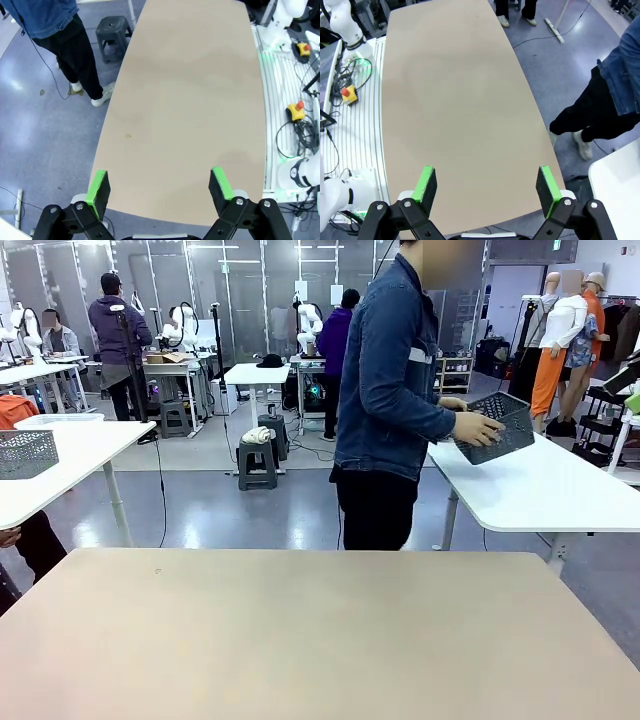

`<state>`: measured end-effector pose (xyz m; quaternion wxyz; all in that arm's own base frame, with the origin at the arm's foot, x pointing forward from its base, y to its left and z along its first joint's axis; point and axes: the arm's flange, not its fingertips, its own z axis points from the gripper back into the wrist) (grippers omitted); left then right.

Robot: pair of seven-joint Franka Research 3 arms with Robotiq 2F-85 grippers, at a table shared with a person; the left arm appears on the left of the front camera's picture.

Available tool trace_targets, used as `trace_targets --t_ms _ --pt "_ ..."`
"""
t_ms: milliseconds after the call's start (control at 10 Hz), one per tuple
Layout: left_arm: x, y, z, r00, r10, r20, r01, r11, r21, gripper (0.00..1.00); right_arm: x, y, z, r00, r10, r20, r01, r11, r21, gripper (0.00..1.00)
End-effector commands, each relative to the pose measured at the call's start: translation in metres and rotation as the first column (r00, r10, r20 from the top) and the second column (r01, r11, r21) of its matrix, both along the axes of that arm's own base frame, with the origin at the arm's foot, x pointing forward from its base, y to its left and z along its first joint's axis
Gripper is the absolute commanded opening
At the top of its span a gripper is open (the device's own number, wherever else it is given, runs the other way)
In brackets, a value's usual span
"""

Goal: Fold the towels and place them in the basket.
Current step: When a person lays out a Towel with hook on the table, fold it in half twice.

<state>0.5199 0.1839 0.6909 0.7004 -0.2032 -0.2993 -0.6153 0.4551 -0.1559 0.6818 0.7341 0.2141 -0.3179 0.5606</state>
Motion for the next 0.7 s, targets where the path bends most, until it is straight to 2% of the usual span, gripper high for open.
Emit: trace_targets --t_ms 0,600 --pt "-0.0005 0.0000 0.0011 1.000 -0.005 0.006 0.005 1.000 0.002 1.00 -0.0001 0.0012 0.0000 1.000 0.008 0.001 -0.008 1.000 0.007 1.00" --pt "-0.0005 0.0000 0.0011 1.000 -0.005 0.006 0.005 1.000 0.002 1.00 -0.0001 0.0012 0.0000 1.000 0.008 0.001 -0.008 1.000 0.007 1.00"
